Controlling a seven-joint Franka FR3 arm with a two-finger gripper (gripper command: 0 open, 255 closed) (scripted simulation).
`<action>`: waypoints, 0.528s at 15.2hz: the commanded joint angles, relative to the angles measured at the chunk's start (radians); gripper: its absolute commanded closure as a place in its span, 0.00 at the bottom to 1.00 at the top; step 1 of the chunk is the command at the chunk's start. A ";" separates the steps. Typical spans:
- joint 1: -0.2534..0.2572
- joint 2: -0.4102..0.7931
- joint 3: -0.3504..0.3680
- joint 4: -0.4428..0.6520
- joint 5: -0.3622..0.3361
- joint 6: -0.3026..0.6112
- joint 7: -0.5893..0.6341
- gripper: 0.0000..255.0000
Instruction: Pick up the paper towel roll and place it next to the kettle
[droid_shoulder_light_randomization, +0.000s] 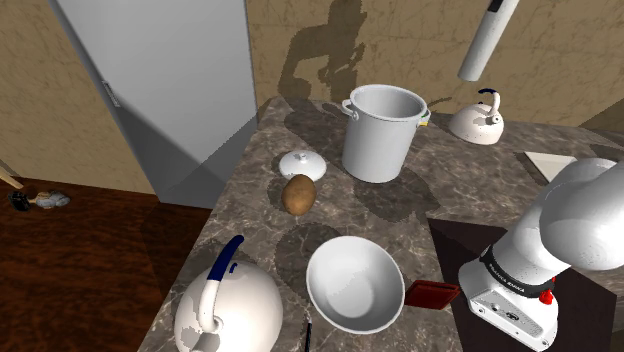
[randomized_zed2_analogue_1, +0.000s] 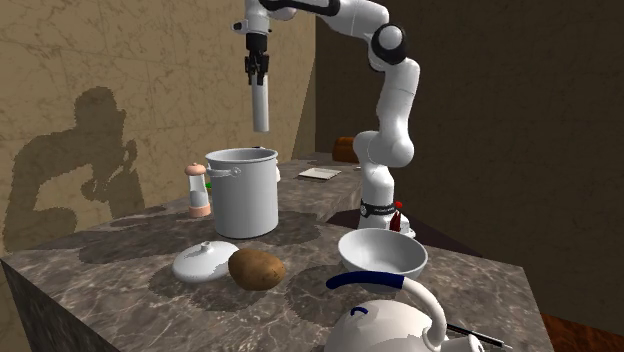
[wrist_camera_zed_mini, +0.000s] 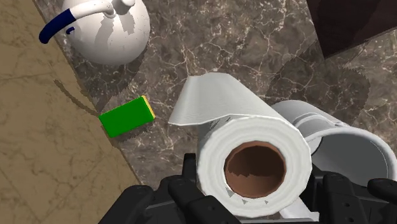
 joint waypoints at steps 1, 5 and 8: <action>-0.007 0.056 -0.056 0.047 0.023 0.008 -0.066 1.00; -0.038 0.226 -0.184 0.198 0.128 -0.002 -0.215 1.00; -0.111 0.392 -0.270 0.344 0.261 -0.035 -0.343 1.00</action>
